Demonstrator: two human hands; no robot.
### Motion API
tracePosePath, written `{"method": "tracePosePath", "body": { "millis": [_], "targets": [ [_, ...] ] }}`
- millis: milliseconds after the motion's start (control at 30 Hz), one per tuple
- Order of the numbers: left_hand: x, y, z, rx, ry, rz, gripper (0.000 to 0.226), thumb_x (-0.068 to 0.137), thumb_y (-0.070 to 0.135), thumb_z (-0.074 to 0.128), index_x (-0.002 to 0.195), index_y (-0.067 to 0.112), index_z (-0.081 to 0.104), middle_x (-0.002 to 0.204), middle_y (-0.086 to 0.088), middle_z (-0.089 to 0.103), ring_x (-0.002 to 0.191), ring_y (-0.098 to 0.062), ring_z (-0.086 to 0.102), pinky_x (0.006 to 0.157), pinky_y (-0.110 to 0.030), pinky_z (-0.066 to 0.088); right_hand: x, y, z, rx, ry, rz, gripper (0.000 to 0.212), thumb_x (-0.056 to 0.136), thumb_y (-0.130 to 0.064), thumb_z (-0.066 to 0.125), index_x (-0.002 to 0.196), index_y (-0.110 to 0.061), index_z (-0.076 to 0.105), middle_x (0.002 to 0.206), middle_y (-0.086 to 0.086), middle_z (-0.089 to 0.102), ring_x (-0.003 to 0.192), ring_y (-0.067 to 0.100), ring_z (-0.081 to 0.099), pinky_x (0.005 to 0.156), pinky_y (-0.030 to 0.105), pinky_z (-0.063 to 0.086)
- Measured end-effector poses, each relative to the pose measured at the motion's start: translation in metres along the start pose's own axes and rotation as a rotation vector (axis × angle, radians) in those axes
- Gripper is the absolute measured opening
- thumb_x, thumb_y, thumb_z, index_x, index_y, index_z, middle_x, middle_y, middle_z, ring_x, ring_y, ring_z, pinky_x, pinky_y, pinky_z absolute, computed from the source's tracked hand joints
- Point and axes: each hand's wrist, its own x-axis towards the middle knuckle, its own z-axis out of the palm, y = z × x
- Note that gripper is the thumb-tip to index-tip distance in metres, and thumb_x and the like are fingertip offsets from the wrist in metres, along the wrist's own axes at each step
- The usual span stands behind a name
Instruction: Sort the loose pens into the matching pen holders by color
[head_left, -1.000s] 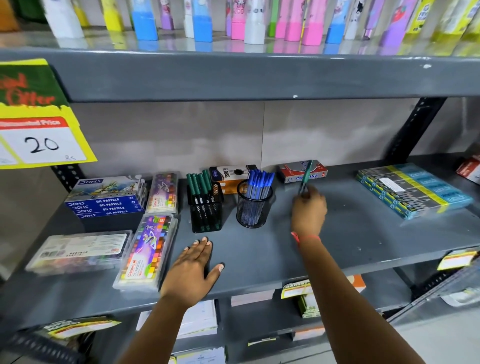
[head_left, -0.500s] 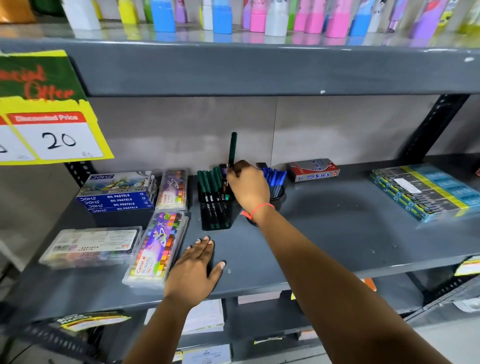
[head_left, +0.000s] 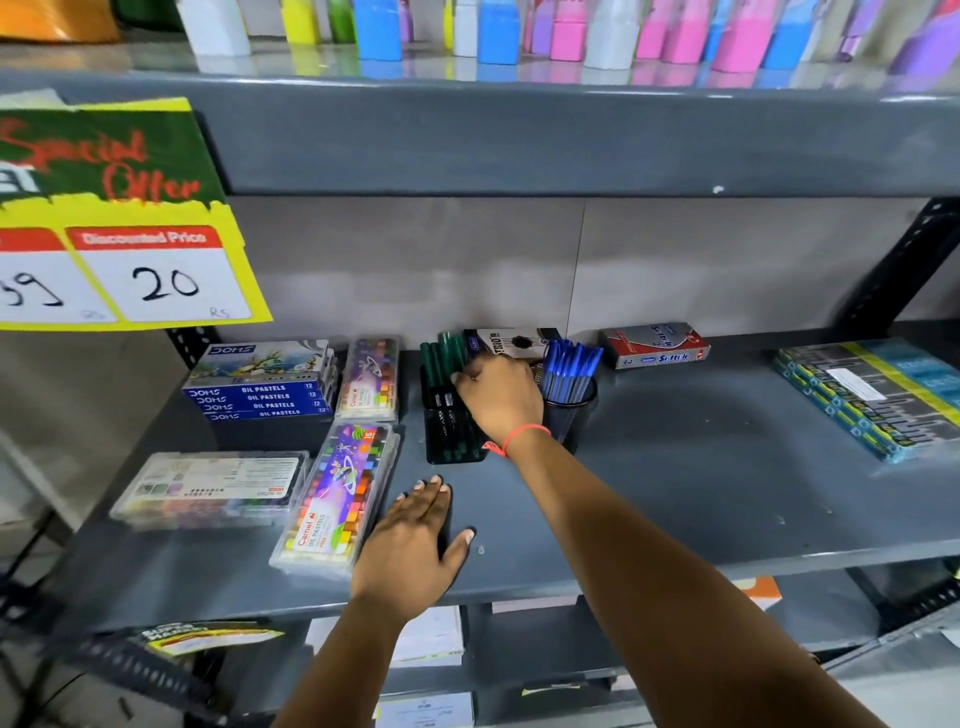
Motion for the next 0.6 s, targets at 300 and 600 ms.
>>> {"method": "tracePosePath", "body": {
  "millis": [300,600],
  "targets": [
    [0.000,0.002,-0.002,0.010,0.002,0.001,0.093,0.066,0.065,-0.003,0.141,0.017,0.022,0.152,0.001,0.022,0.139,-0.011,0.014,0.106,-0.020,-0.001,-0.002,0.025,-0.013,0.174,0.194,0.112,0.025,0.087,-0.011,0.049,0.096,-0.010,0.073,0.105,0.017,0.071,0.101,0.037,0.061,0.083,0.038,0.055],
    [0.011,0.017,-0.016,-0.576,0.246,-0.269,0.084,0.082,0.034,0.064,0.143,0.014,0.010,0.152,-0.006,0.021,0.137,-0.022,0.023,0.109,-0.034,0.023,-0.036,0.072,-0.014,0.482,0.490,0.339,0.082,0.074,-0.002,0.067,0.146,-0.010,0.028,0.150,0.015,0.035,0.140,0.032,0.028,0.116,0.047,0.022]
  ]
}}
